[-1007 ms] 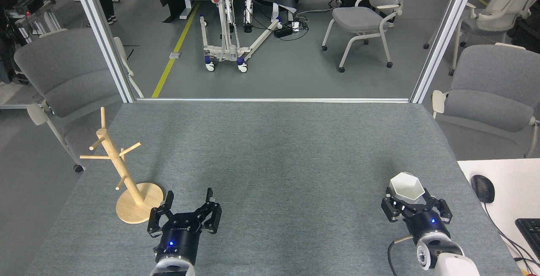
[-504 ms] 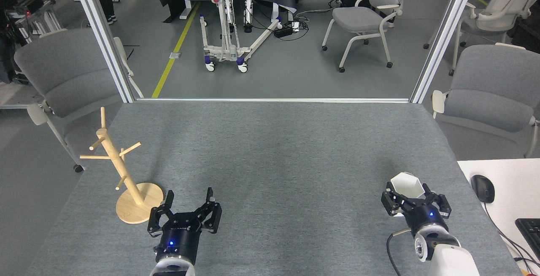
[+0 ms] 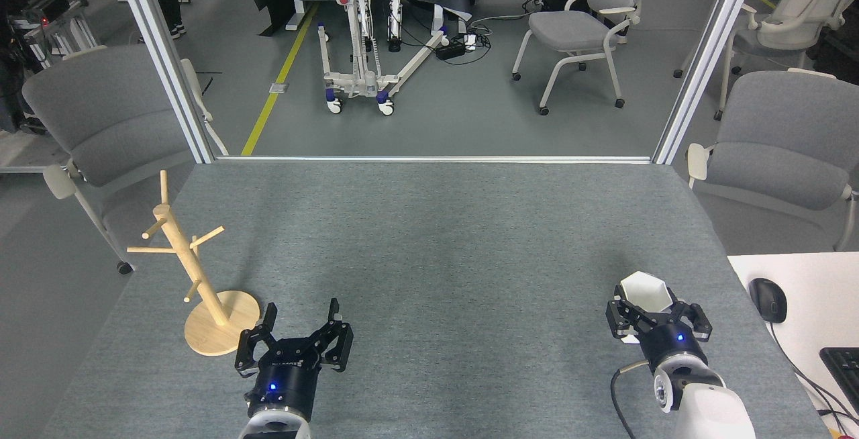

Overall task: Hang cup on storage rack
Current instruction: 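Close the right gripper on the white cup and lift it, then carry the cup toward the center and bring the left gripper to it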

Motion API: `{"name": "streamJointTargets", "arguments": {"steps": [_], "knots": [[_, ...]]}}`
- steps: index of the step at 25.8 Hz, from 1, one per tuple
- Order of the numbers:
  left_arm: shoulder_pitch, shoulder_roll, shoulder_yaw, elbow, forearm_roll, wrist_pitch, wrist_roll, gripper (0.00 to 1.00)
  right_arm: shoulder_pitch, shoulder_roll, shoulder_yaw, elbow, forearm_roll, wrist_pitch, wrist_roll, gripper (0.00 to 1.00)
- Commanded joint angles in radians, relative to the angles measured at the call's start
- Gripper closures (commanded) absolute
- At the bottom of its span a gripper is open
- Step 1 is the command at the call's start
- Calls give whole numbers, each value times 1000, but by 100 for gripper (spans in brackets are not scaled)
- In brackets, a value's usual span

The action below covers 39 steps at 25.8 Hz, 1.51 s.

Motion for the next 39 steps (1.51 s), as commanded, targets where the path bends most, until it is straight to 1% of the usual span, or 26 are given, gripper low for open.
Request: {"name": "streamJointTargets", "arguments": {"steps": [1,2,3,5,8,10,11,12,14,16,19,21,23,25,27,29,30,32,34,35,39], "knots": [[0,0,0,-2,0,0,1,1,1,0,14,1,4,-8,-2,68],[0,0,0,-2,0,0,0,1,4,0,21,1,3,-8,-2,79],[0,0,0,-2,0,-1,1,1,7,-1,25,1,0,-8,-3,82],[0,0,0,-2,0,-1,1,1,6,-1,23,-1,-16,-9,-5,83],[0,0,0,-2,0,-1,1,1,9,-9,26,-27,-59,-11,-3,83],[0,0,0,-5,0,-3,1,1,0,-17,26,-73,-109,-11,10,82],[0,0,0,-6,0,-9,6,1,0,-31,26,-102,-123,-9,17,83],[0,0,0,-6,0,-12,14,1,1,-47,25,-148,-128,-3,32,83],[0,0,-2,-11,0,-13,18,1,9,-55,26,-265,-142,3,92,83],[0,2,-2,-14,0,-15,18,1,18,-49,28,-386,-186,4,175,83],[3,8,-3,-18,-3,-44,20,1,78,-49,34,-577,-289,37,280,82],[12,12,-9,-35,-12,-73,24,1,101,-40,61,-692,-310,70,305,83],[18,17,-40,-44,-23,-102,41,1,102,-21,117,-772,-310,126,316,83],[28,29,-94,-55,-69,-109,64,1,98,-14,169,-821,-310,188,322,83],[31,54,-153,-60,-160,-109,73,1,90,-8,221,-855,-309,254,328,84],[28,51,-219,-58,-267,-107,73,1,85,-4,299,-881,-307,354,328,86],[25,48,-253,-57,-295,-107,73,1,78,-4,348,-886,-300,408,329,87],[11,43,-325,-55,-305,-106,63,1,56,12,442,-886,-249,512,329,88],[-31,41,-380,-54,-307,-101,52,1,33,32,520,-886,-188,638,331,88],[-55,41,-400,-48,-308,-99,44,1,23,37,558,-886,-168,698,334,88],[-161,40,-411,-2,-307,-110,-9,1,-43,37,703,-884,-129,876,432,87]]}}
